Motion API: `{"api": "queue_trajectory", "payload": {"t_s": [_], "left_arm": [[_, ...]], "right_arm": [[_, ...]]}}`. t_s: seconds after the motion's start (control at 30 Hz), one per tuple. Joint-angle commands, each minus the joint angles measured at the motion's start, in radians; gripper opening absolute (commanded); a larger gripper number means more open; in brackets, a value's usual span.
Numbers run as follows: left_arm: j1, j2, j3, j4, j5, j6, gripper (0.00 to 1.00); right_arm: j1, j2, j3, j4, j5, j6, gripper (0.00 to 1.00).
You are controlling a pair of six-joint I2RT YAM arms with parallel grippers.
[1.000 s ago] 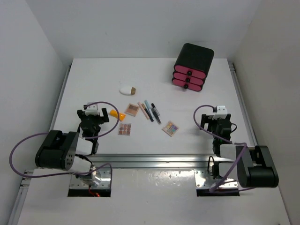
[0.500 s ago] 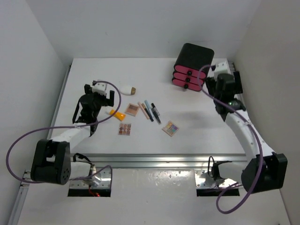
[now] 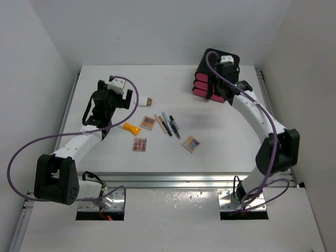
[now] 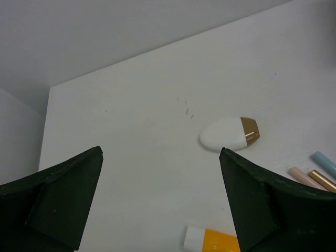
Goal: Organize the makeup
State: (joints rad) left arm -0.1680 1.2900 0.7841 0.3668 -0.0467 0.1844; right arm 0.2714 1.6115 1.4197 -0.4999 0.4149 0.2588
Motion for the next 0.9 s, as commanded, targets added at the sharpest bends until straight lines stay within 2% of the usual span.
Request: {"api": "queue_trajectory", "payload": {"t_s": [0.0,0.17,0.33,0.47,0.8,0.87], "left_arm": [[-0.008,0.015,0.069,-0.074,0.002,-0.057,1.0],[0.001,0.046,0.069,-0.088,0.024,-0.007,1.0],[0.001,0.046,0.05,-0.078,0.015,-0.007,1.0],[0.001,0.046,0.041,-0.069,0.034,-0.007,1.0],[0.001,0.037,0.012,-0.069,0.034,-0.016,1.0],[0.01,0.037,0.012,-0.069,0.034,-0.016,1.0]], "right_arm": [[0.035,0.123,0.149,-0.025,0.133,0.163,0.7],[0.04,0.246,0.272,0.0,0.186,0.273,0.68],[0.046,0.344,0.291,0.072,0.277,0.319,0.68],[0.049,0.406,0.306,0.173,0.272,0.31,0.67],[0.052,0.501,0.374,0.234,0.334,0.28,0.6],[0.055,0.507,0.377,0.25,0.326,0.266,0.55]]}}
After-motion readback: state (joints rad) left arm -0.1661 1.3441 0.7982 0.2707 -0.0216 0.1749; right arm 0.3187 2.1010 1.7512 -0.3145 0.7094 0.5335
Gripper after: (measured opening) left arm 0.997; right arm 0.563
